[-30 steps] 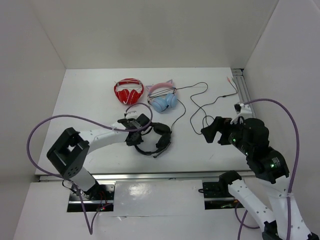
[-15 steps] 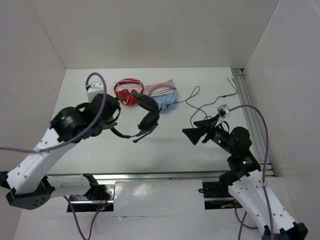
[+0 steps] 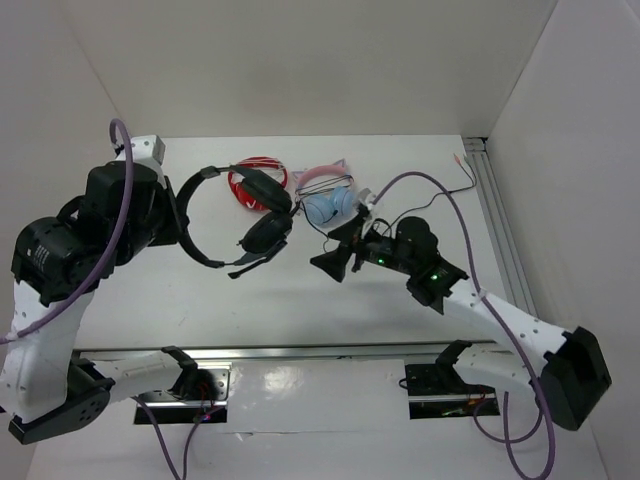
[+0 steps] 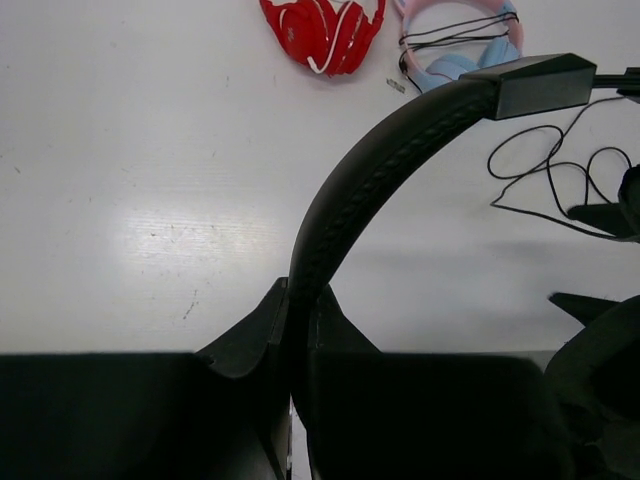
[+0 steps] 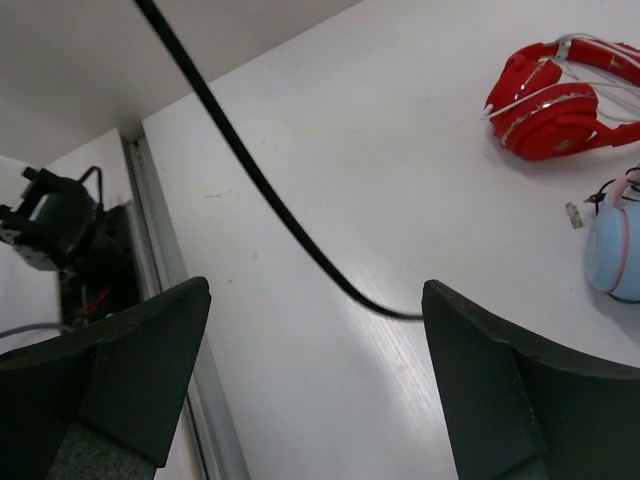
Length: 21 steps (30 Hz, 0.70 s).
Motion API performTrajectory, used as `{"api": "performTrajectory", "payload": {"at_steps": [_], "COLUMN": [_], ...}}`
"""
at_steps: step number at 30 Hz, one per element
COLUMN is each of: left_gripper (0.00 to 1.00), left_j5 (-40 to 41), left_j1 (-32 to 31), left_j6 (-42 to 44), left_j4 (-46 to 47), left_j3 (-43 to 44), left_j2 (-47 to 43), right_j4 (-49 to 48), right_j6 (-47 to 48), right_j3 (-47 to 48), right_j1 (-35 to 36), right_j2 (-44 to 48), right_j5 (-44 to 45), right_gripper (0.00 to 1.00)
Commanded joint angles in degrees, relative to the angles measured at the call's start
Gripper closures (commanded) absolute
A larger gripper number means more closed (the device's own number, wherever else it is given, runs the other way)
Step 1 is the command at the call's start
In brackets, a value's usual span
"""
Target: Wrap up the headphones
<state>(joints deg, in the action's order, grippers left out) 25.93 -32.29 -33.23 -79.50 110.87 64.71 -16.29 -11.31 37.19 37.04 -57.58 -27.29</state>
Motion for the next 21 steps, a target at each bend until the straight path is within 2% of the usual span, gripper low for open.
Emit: {"api": "performTrajectory", "payload": {"at_steps": [1, 6, 9, 11, 13, 14, 15, 17, 18, 21], "left_gripper": [1.00, 1.00, 1.00, 1.00, 1.00, 1.00, 1.00, 1.00, 1.00, 1.00], "left_j5": [-4.84, -5.02, -5.54, -5.54, -5.54, -5.54, -5.54, -5.54, -5.54, -4.22], "left_j1": [1.44, 1.44, 1.44, 1.44, 1.44, 1.44, 1.44, 1.44, 1.97, 2.49], "left_j6": [1.86, 2.38, 2.38, 1.77, 1.77, 1.77, 1.77, 1.25, 1.24, -0.33], "left_j4": [1.19, 1.19, 1.19, 1.19, 1.19, 1.19, 1.19, 1.19, 1.19, 1.19], "left_j3": [2.50, 3.04, 3.04, 4.09, 4.09, 4.09, 4.09, 4.09, 4.09, 5.75], "left_j2": [0.68, 0.68, 0.16, -0.37, -0.37, -0.37, -0.37, -0.90, -0.90, -1.42], "right_j4": [-4.27, -9.01, -10.95, -11.48, -12.52, -13.40, -14.11, -15.60, -15.61, -14.47], "right_j6": [7.27, 9.82, 10.43, 10.43, 9.91, 9.90, 9.90, 9.90, 9.90, 9.38], "right_j3": [4.21, 4.21, 4.21, 4.73, 4.73, 4.21, 2.90, 2.36, 2.36, 2.36], "right_j1": [6.18, 9.11, 9.72, 9.19, 9.19, 9.19, 9.19, 9.19, 8.67, 8.67], "right_j2": [-4.63, -8.42, -11.13, -12.72, -13.35, -13.35, -12.74, -11.94, -11.94, -13.25], "right_j5": [13.10, 21.91, 22.98, 21.49, 22.71, 22.72, 22.72, 23.42, 23.42, 22.19], "right_gripper": [0.07, 0.07, 0.28, 0.36, 0.36, 0.28, 0.25, 0.27, 0.33, 0.75]}}
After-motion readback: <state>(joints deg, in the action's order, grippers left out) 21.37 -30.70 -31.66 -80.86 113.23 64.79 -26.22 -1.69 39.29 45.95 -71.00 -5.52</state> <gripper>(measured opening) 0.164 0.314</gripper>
